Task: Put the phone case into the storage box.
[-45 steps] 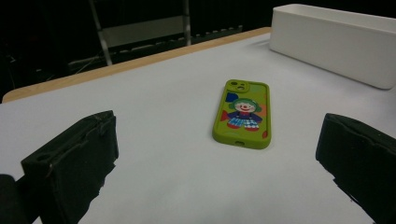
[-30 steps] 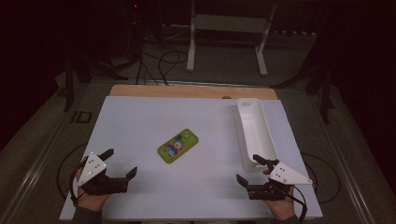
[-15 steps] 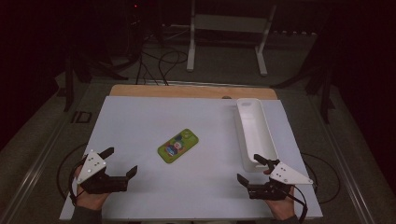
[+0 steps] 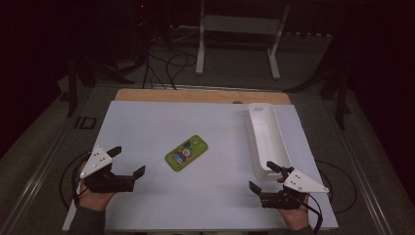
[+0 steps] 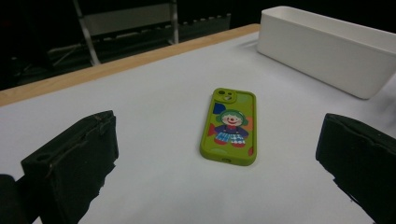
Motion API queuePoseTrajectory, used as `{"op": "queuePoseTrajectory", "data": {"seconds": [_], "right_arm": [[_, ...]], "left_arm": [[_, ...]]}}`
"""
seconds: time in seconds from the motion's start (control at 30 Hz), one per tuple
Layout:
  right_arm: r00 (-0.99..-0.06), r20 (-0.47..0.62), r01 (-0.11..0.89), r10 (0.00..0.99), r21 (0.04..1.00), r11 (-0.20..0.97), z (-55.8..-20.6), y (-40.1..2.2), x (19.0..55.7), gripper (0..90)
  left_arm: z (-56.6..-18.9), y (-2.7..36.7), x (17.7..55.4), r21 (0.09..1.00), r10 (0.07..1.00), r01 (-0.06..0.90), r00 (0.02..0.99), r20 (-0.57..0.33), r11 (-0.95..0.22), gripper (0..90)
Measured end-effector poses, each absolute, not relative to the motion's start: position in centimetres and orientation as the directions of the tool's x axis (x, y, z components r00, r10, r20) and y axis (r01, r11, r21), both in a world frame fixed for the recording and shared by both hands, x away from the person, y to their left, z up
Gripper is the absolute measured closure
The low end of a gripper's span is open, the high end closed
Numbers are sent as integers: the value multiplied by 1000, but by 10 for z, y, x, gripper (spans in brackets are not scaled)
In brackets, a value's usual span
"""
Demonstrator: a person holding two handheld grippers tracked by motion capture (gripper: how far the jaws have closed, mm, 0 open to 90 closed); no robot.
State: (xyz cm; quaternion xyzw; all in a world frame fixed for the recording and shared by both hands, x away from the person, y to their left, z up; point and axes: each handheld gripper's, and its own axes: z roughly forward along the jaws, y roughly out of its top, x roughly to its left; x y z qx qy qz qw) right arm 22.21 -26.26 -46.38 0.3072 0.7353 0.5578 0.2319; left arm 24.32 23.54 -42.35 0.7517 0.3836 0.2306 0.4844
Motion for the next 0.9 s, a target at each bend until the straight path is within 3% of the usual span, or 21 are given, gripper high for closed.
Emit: {"op": "queuePoseTrajectory", "data": {"seconds": [0.9], "right_arm": [[-692, 5, 202, 722, 961, 187, -464, -265, 223, 92]], "left_arm": [[-414, 208, 287, 844, 770, 406, 638, 13, -351, 0]]}}
